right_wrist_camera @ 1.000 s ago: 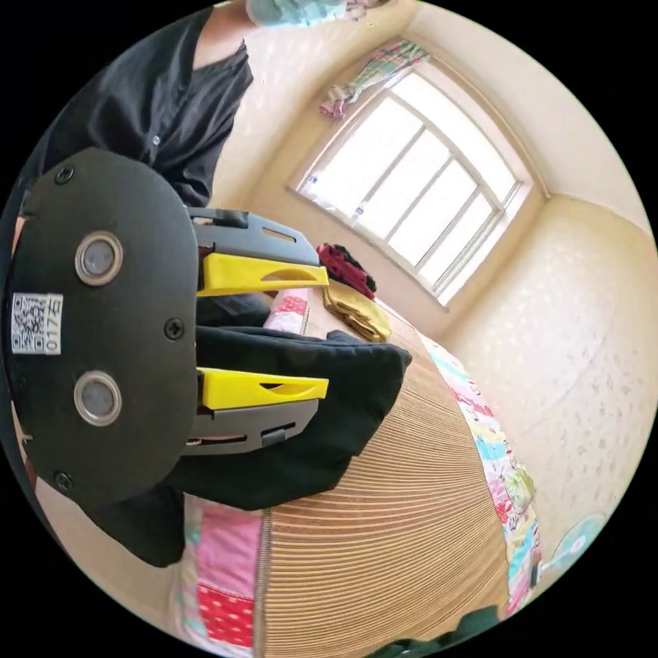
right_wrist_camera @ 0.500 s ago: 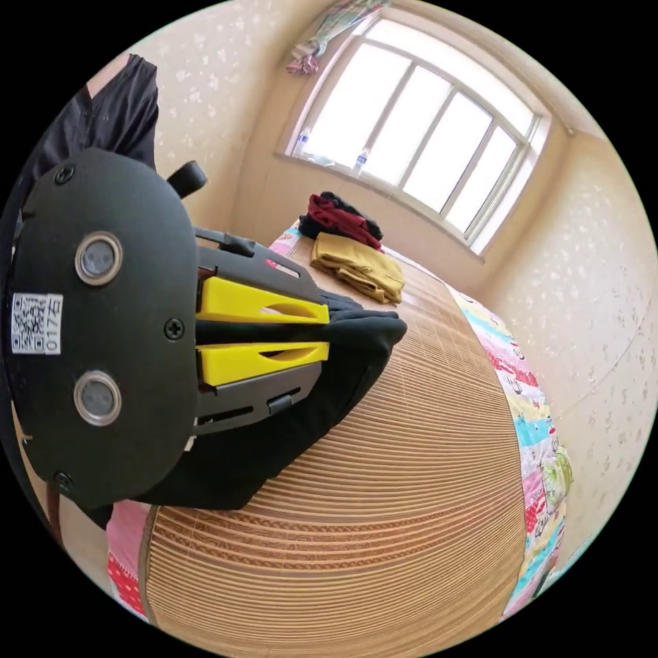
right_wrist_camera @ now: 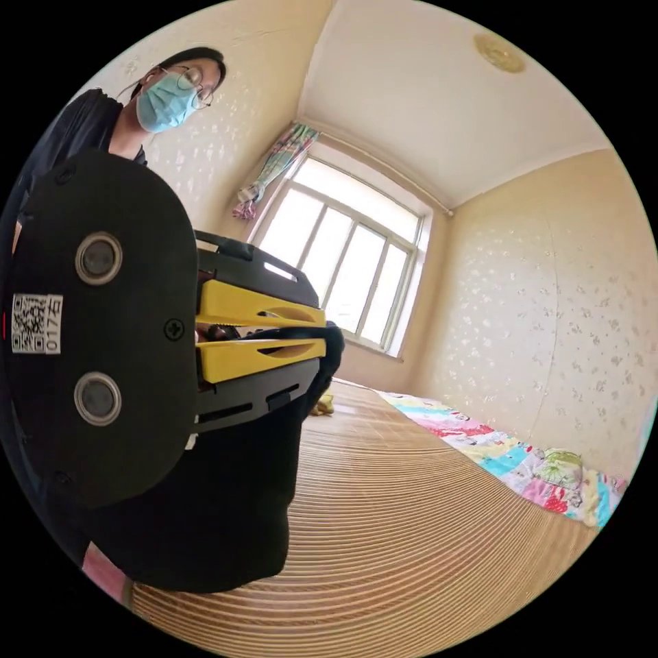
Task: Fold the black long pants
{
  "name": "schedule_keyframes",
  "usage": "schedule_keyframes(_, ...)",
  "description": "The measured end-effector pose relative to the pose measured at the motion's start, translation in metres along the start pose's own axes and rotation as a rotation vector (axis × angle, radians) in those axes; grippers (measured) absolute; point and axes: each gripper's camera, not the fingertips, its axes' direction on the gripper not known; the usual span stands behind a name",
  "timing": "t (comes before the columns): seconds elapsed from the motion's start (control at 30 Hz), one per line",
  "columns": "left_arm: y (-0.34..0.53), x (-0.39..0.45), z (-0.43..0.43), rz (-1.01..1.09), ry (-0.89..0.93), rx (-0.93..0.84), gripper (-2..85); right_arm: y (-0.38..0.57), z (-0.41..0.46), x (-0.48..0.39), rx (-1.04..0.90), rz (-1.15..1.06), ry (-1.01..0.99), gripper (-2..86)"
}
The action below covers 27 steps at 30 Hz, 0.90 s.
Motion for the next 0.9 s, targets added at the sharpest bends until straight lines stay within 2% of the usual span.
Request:
schedule_keyframes(0.07, -0.044, 0.031, -0.046, 0.138, -0.056, 0.103, 3.4, -0.053, -0.031, -0.052, 0.074, -0.158, 0.037, 3.4)
schedule_keyframes(0.13, -0.084, 0.043, -0.085, 0.158, -0.044, 0.214, 4.0, -0.092, -0.054, -0.094, 0.190, -0.245, 0.090, 3.9)
schedule_keyframes(0.17, -0.112, 0.046, -0.111, 0.126, -0.050, 0.291, 4.6, -0.121, -0.067, -0.118, 0.267, -0.284, 0.155, 4.4)
schedule_keyframes(0.3, -0.170, 0.040, -0.169, 0.063, -0.152, 0.397, 9.2, -0.193, -0.087, -0.161, 0.373, -0.341, 0.363, 9.2)
schedule_keyframes(0.33, -0.173, 0.032, -0.182, 0.035, -0.164, 0.415, 10.9, -0.204, -0.089, -0.165, 0.388, -0.323, 0.509, 10.7)
schedule_keyframes(0.37, -0.173, 0.022, -0.187, 0.014, -0.164, 0.380, 12.3, -0.210, -0.086, -0.163, 0.380, -0.296, 0.700, 11.7)
schedule_keyframes(0.47, -0.144, -0.011, -0.168, -0.009, -0.208, 0.199, 13.5, -0.206, -0.072, -0.122, 0.210, -0.286, 0.961, 12.1)
schedule_keyframes(0.6, -0.074, -0.057, -0.100, -0.026, -0.182, -0.073, 13.6, -0.153, -0.068, -0.030, -0.002, -0.237, 0.960, 12.4)
schedule_keyframes(0.67, -0.023, -0.072, -0.049, -0.020, -0.158, -0.223, 14.1, -0.098, -0.072, 0.034, -0.097, -0.168, 0.829, 13.2)
schedule_keyframes(0.73, 0.006, -0.068, -0.018, 0.038, -0.141, -0.285, 14.8, -0.055, -0.075, 0.072, -0.132, -0.111, 0.692, 14.2)
schedule_keyframes(0.8, 0.028, -0.053, 0.011, 0.135, -0.160, -0.352, 15.9, -0.017, -0.083, 0.095, -0.096, -0.060, 0.574, 15.2)
schedule_keyframes(0.9, 0.055, -0.024, 0.046, 0.282, -0.296, -0.415, 18.7, 0.038, -0.104, 0.109, 0.046, 0.034, 0.463, 16.1)
